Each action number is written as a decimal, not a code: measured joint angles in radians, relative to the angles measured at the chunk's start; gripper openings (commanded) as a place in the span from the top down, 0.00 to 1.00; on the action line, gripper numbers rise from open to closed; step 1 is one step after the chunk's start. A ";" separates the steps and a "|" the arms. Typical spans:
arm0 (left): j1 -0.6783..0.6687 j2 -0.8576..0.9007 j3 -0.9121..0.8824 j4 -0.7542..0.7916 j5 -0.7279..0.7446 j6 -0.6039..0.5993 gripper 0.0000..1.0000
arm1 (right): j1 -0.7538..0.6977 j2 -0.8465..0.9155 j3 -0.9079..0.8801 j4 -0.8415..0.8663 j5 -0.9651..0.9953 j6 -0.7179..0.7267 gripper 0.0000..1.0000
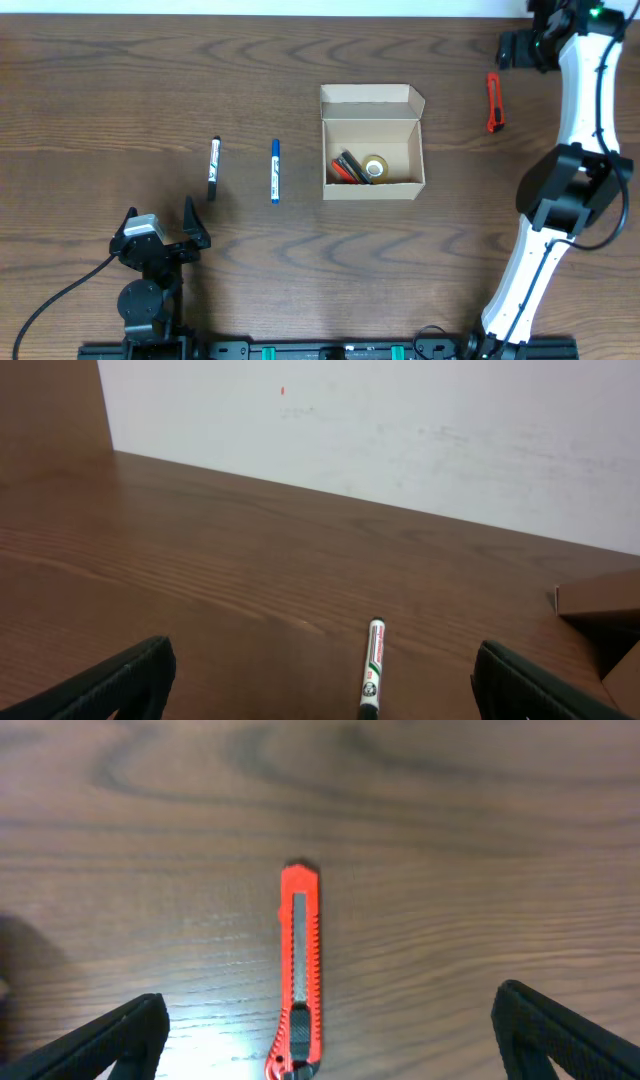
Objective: Pack container
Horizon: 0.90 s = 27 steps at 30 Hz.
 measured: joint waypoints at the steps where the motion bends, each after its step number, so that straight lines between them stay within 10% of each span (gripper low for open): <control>1: 0.000 0.000 0.000 0.000 0.000 0.000 0.05 | 0.000 0.022 0.000 -0.002 -0.002 -0.004 0.07; 27: 0.000 0.000 0.000 0.000 0.000 0.000 0.05 | 0.000 0.142 -0.006 -0.030 -0.019 -0.032 0.13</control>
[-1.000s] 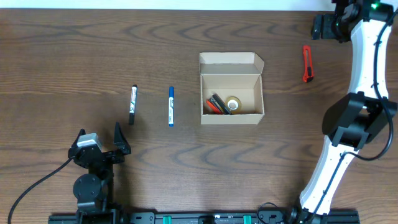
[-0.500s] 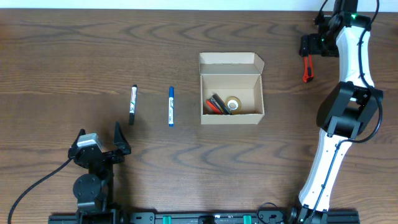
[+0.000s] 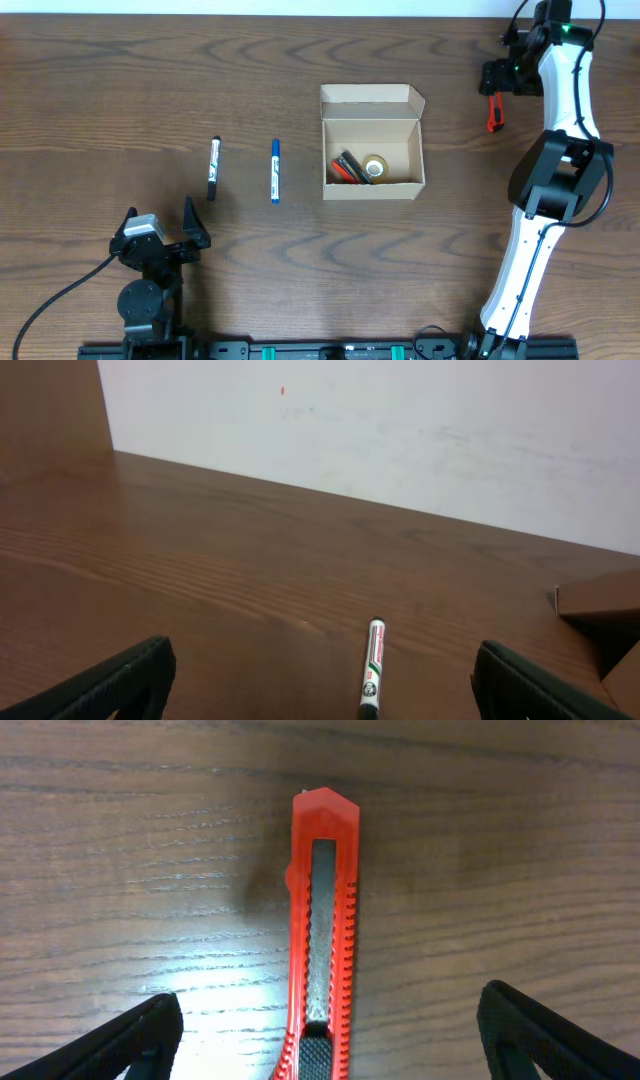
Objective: Pack container
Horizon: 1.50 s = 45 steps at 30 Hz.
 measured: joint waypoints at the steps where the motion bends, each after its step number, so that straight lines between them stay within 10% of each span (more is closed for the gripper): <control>1: 0.000 0.000 0.000 0.000 0.000 0.000 0.05 | 0.000 0.001 -0.005 0.002 0.000 0.000 0.13; 29: 0.000 0.000 0.000 0.000 0.000 0.000 0.05 | 0.000 0.006 -0.106 0.032 0.001 -0.011 0.23; 45: 0.000 0.000 0.000 0.000 0.000 0.000 0.05 | 0.000 0.006 -0.112 0.042 -0.009 -0.021 0.99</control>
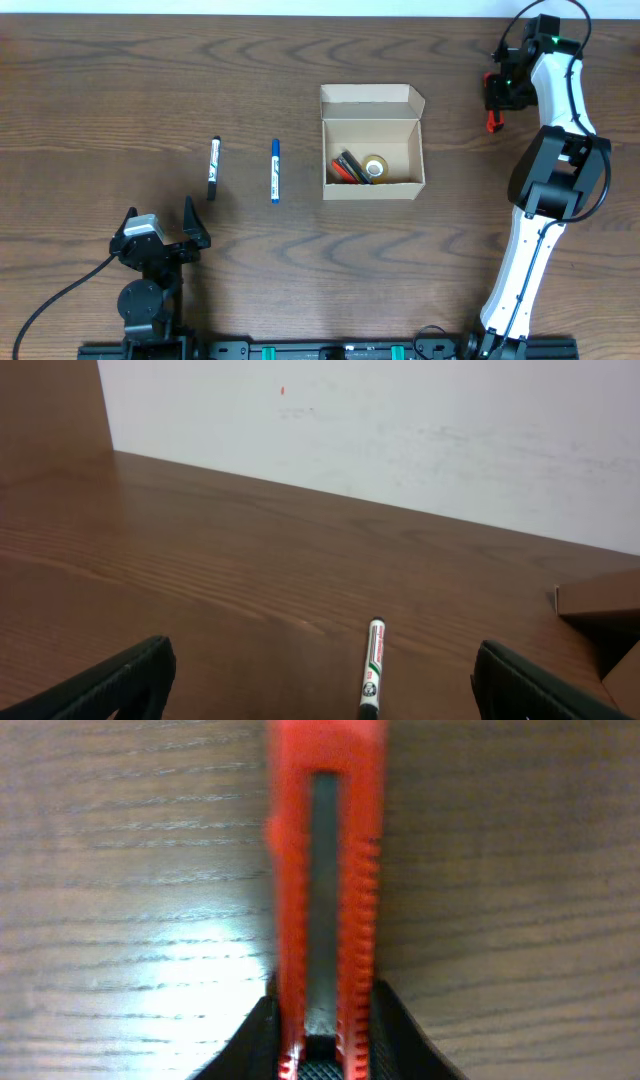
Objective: Pack container
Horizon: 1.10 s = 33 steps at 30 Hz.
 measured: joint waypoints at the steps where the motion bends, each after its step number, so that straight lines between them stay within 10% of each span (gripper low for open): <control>1: 0.000 0.000 0.000 0.000 0.000 0.000 0.05 | 0.000 0.000 0.000 0.000 -0.007 0.003 0.99; 15: 0.000 0.000 0.000 0.000 0.000 0.000 0.05 | 0.001 0.000 0.016 -0.025 -0.089 -0.009 0.99; 33: 0.000 0.000 0.000 0.000 0.000 0.000 0.05 | 0.175 -0.264 0.456 -0.219 -0.214 -0.285 0.99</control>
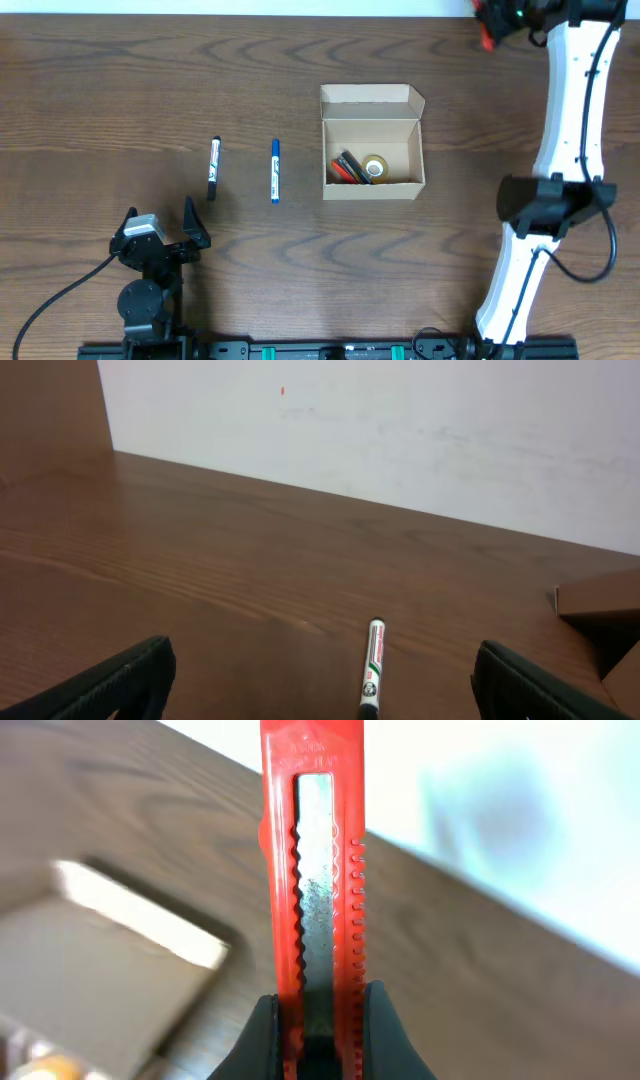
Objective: Pack container
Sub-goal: 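Lift the knife with the right gripper and carry it over the box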
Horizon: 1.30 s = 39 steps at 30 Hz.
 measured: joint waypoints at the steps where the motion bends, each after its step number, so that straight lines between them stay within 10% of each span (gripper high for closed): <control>1: 0.000 0.000 0.000 0.000 0.000 0.000 0.05 | 0.023 -0.018 0.004 -0.011 -0.022 -0.026 0.99; 39: 0.000 0.000 0.000 0.000 0.000 0.000 0.05 | 0.203 0.064 -0.192 -0.201 -0.294 -0.383 0.99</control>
